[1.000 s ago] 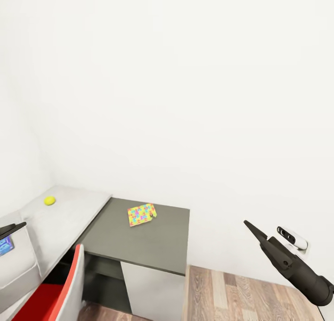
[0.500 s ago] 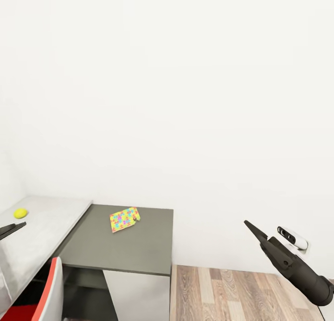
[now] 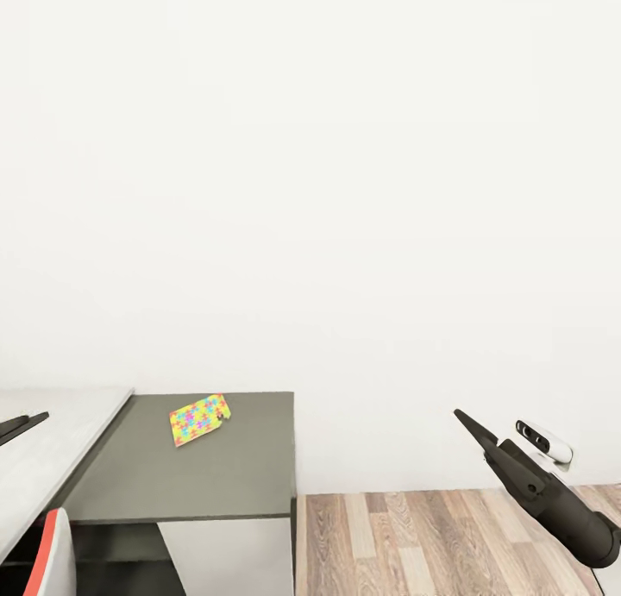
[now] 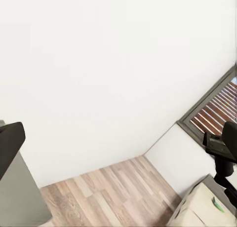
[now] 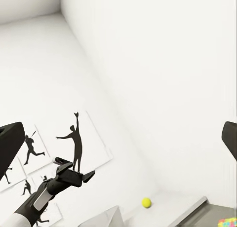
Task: Put all the toys in the child's room - the three board games (two on the bed and one on the table), the two jigsaw puzzles on the table, and the tennis ball on the table - inside the toy box on the table in the child's room.
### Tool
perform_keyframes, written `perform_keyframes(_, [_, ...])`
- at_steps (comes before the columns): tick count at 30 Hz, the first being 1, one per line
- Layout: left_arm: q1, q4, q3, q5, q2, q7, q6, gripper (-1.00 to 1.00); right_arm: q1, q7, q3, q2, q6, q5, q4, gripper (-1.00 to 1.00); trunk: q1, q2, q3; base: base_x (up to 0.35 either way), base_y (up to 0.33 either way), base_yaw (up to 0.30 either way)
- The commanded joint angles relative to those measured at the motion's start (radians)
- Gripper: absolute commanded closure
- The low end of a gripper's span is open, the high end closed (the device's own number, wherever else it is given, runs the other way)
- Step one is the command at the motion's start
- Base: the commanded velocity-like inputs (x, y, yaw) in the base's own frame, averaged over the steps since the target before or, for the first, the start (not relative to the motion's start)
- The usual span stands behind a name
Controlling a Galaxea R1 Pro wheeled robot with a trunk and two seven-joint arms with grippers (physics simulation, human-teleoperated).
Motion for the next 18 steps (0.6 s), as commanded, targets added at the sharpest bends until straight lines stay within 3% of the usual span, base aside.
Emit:
perform_keyframes(1, [0.0, 0.0, 0.001, -0.001, 0.0, -0.005, 0.011, -1.0, -0.001, 0.002, 0.0, 0.0, 0.01, -0.004, 0.0, -1.0, 0.0, -0.001, 0.0, 0.0, 0.0, -0.257])
perform_keyframes(18, [0.0, 0.0, 0.001, -0.001, 0.0, -0.005, 0.011, -1.0, -0.001, 0.0, 0.0, 0.0, 0.009, -0.005, 0.001, -1.0, 0.0, -0.001, 0.015, 0.0, 0.0, -0.257])
